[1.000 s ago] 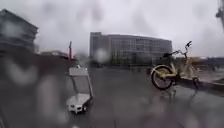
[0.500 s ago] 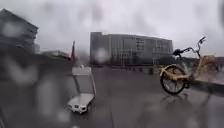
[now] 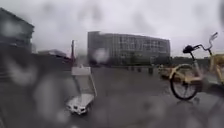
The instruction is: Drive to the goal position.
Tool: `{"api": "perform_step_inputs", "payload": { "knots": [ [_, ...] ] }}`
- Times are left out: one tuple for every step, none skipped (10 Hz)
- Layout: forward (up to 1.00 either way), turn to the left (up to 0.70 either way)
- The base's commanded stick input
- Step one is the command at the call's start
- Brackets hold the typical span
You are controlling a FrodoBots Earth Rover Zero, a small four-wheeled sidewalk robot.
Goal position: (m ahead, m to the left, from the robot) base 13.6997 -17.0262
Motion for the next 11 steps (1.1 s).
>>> {"api": "perform_step_inputs", "payload": {
  "knots": [
    [1.00, 0.00],
    [1.00, 0.00],
    [1.00, 0.00],
    [1.00, 0.00],
    [1.00, -0.18],
    [1.00, -0.26],
    [1.00, -0.24],
    [1.00, -0.22],
    [1.00, -0.21],
    [1.00, -0.19],
    [1.00, -0.17]
  ]
}}
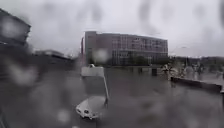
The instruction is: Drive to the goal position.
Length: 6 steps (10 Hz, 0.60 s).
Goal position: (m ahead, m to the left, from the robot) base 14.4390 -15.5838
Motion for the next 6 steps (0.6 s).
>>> {"api": "perform_step_inputs", "payload": {
  "knots": [
    [1.00, -0.16],
    [1.00, -0.14],
    [1.00, -0.12],
    [1.00, -0.11],
    [1.00, -0.09],
    [1.00, -0.07]
  ]
}}
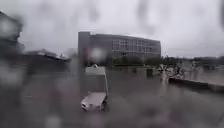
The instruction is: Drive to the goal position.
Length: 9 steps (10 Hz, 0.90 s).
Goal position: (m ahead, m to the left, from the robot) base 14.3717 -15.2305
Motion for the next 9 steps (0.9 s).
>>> {"api": "perform_step_inputs", "payload": {
  "knots": [
    [1.00, -0.06],
    [1.00, -0.04],
    [1.00, -0.02],
    [1.00, -0.01],
    [1.00, 0.00],
    [1.00, 0.00],
    [1.00, 0.00],
    [1.00, 0.00],
    [1.00, 0.00]
  ]
}}
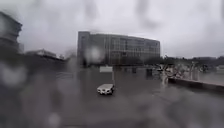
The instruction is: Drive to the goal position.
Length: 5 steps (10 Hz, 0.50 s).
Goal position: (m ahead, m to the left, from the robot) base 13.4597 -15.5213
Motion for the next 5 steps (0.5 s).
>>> {"api": "perform_step_inputs", "payload": {
  "knots": [
    [1.00, 0.00],
    [1.00, 0.00],
    [1.00, 0.00],
    [1.00, 0.00],
    [1.00, 0.00]
  ]
}}
